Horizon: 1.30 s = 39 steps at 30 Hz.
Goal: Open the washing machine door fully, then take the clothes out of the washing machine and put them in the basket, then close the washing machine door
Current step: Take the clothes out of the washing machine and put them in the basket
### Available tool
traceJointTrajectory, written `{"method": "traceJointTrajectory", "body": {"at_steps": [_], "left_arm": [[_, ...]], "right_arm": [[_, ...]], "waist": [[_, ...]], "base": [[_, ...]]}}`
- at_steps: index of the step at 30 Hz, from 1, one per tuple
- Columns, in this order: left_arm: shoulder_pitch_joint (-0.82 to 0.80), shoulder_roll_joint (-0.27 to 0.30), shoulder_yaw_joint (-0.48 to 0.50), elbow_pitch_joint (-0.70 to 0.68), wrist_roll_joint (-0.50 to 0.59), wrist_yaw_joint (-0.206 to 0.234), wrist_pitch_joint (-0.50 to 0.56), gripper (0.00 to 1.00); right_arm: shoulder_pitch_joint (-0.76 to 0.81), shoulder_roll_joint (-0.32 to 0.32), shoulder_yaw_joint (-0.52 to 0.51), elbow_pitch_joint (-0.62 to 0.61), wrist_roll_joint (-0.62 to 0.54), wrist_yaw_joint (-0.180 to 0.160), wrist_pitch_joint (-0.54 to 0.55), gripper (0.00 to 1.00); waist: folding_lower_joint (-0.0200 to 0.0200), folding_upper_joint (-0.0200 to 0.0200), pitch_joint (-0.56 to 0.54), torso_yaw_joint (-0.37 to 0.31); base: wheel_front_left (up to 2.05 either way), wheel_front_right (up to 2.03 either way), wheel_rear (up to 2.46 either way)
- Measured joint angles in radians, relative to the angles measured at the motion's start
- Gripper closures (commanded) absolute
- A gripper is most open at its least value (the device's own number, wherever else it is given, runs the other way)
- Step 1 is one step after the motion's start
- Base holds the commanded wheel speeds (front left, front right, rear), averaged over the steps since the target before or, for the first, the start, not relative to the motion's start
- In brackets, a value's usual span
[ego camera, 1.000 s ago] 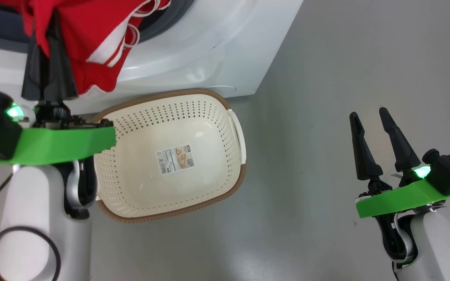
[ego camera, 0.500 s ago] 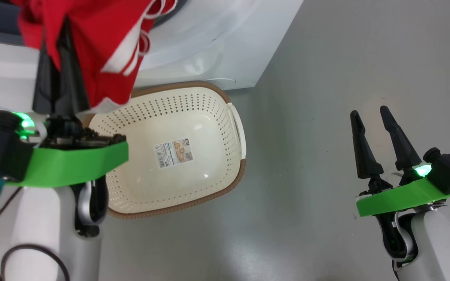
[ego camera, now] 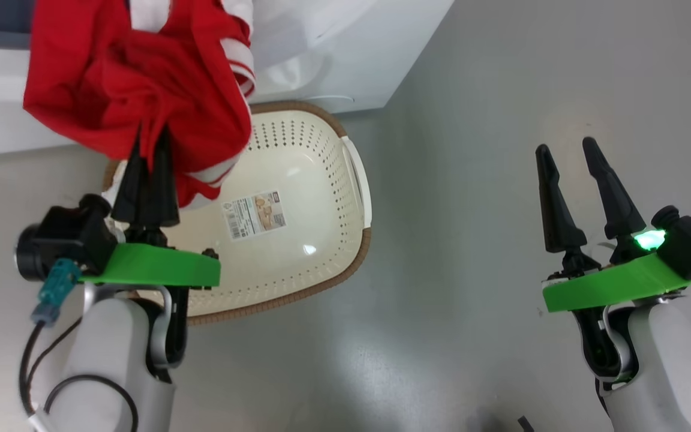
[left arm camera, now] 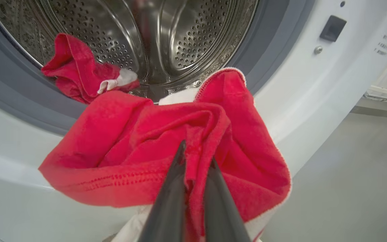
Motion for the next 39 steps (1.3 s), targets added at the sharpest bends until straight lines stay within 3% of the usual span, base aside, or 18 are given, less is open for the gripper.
{"method": "traceJointTrajectory", "body": {"at_steps": [11,39], "left_arm": [[-0.008,0.002,-0.018,0.154,0.003,-0.022,0.000,1.00],[-0.235,0.005,-0.044,0.513,0.070,-0.058,0.000,1.00]], "right_arm": [[-0.024,0.007,0.002,-0.004,0.003,0.000,0.000,0.00],[-0.114,0.014,0.030,-0.035,0.033,0.000,0.000,0.00]], "waist": [[0.0000,0.0000,0.066,-0.022],[0.0000,0.0000,0.274,-0.073]], "base": [[0.00,0.00,0.00],[0.00,0.00,0.00]]}}
